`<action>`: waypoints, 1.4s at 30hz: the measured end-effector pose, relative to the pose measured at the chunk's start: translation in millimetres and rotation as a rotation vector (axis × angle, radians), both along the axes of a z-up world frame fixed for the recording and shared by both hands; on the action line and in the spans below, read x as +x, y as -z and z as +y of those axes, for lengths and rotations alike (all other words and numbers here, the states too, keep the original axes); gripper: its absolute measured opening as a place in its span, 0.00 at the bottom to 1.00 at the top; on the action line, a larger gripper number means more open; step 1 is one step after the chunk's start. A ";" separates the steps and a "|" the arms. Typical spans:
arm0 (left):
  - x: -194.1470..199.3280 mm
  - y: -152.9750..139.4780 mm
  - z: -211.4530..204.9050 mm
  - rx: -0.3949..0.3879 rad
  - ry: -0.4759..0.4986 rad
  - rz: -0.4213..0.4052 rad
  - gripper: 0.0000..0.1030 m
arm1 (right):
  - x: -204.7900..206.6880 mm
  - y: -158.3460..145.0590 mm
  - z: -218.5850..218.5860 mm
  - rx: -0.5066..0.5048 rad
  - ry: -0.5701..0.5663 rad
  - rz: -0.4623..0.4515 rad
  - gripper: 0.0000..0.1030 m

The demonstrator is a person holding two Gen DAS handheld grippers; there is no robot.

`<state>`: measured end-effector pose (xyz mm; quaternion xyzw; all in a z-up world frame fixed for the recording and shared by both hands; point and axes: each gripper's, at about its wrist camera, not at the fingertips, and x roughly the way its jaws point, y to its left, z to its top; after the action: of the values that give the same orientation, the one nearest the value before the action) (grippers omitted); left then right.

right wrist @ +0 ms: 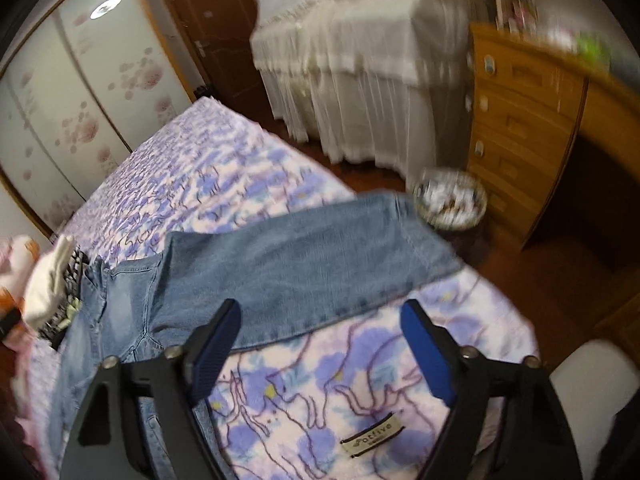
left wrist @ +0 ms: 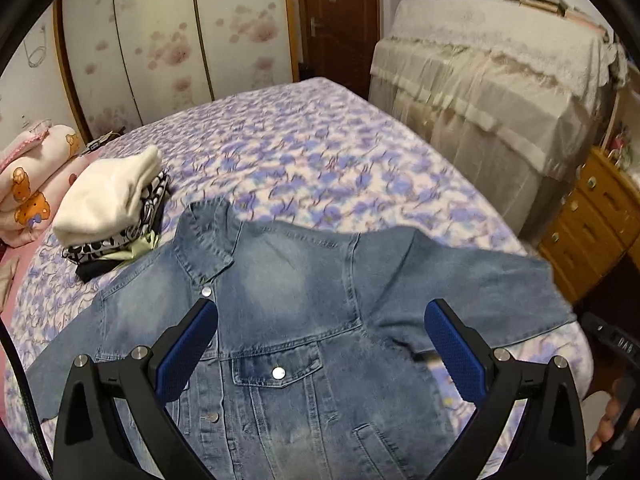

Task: Fold large clothes
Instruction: 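Reach the right tool to the jacket sleeve cuff and grasp it, then fold the held sleeve across the jacket front and open the right tool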

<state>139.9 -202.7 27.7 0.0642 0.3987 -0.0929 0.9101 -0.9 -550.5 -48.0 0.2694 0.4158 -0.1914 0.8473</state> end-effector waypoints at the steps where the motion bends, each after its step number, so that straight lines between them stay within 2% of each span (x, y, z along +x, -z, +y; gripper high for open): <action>1: 0.8 6.7 -0.9 0.004 0.004 0.010 0.99 | 0.5 13.0 -8.1 0.056 0.015 0.001 0.72; 2: 1.7 15.2 -2.1 0.007 0.007 0.026 0.99 | -2.0 27.0 -18.7 0.117 0.035 -0.002 0.71; 8: 5.7 58.4 -2.2 0.014 0.006 0.115 0.99 | -9.0 75.2 -54.3 0.294 0.102 -0.047 0.65; 14: 7.1 83.6 6.4 0.033 -0.016 0.159 0.99 | 4.6 101.7 -77.4 0.380 0.152 -0.076 0.60; 17: 8.3 86.8 12.1 0.059 -0.034 0.149 0.99 | 15.2 112.5 -85.2 0.381 0.186 -0.051 0.48; 18: 7.9 88.1 15.1 0.068 -0.040 0.145 0.99 | 16.4 114.4 -87.2 0.379 0.196 -0.044 0.40; 19: 8.4 88.7 18.1 0.071 -0.045 0.145 0.99 | 18.9 116.3 -90.0 0.371 0.215 -0.033 0.26; 20: 7.6 89.8 22.3 0.073 -0.053 0.145 0.99 | 20.8 116.6 -91.6 0.362 0.229 -0.025 0.19; 22: 5.7 91.1 32.5 0.075 -0.070 0.147 0.99 | 25.0 107.8 -89.0 0.325 0.241 -0.041 0.11; 24: 3.4 92.6 44.1 0.074 -0.091 0.150 0.99 | 32.2 84.6 -73.5 0.229 0.208 -0.079 0.09; 27: -0.7 94.4 64.9 0.073 -0.130 0.154 0.99 | 49.8 34.1 -26.9 0.123 0.047 -0.206 0.08; 29: -2.7 94.8 81.2 0.063 -0.159 0.159 0.99 | 68.5 -0.5 25.8 0.076 -0.143 -0.275 0.08; 30: -3.7 94.7 88.7 0.056 -0.170 0.159 0.99 | 74.5 -8.6 43.9 0.063 -0.204 -0.286 0.08; 32: -4.5 94.5 103.3 0.043 -0.197 0.157 0.99 | 91.2 -24.6 107.4 0.023 -0.409 -0.302 0.08; 33: -4.7 94.5 110.5 0.036 -0.212 0.156 0.99 | 95.3 -24.9 126.1 0.012 -0.465 -0.299 0.08; 35: -5.6 96.0 126.1 0.017 -0.241 0.161 0.99 | 106.0 -12.9 184.1 -0.032 -0.623 -0.260 0.08; 36: -5.8 97.6 133.1 0.005 -0.251 0.165 0.99 | 109.2 -5.4 199.2 -0.050 -0.659 -0.237 0.08; 38: -8.2 102.4 143.7 -0.012 -0.261 0.174 0.99 | 114.7 30.8 240.0 -0.101 -0.751 -0.133 0.10; 41: -7.9 116.6 155.6 -0.056 -0.248 0.221 0.99 | 114.6 82.1 268.2 -0.141 -0.826 0.025 0.14; 42: -6.3 121.6 158.0 -0.083 -0.237 0.240 0.99 | 112.8 90.2 273.0 -0.137 -0.834 0.055 0.14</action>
<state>133.6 -44.7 -93.9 -0.0324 0.5049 -0.0084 0.8625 111.9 -277.5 -138.1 0.0157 0.4980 0.1335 0.8567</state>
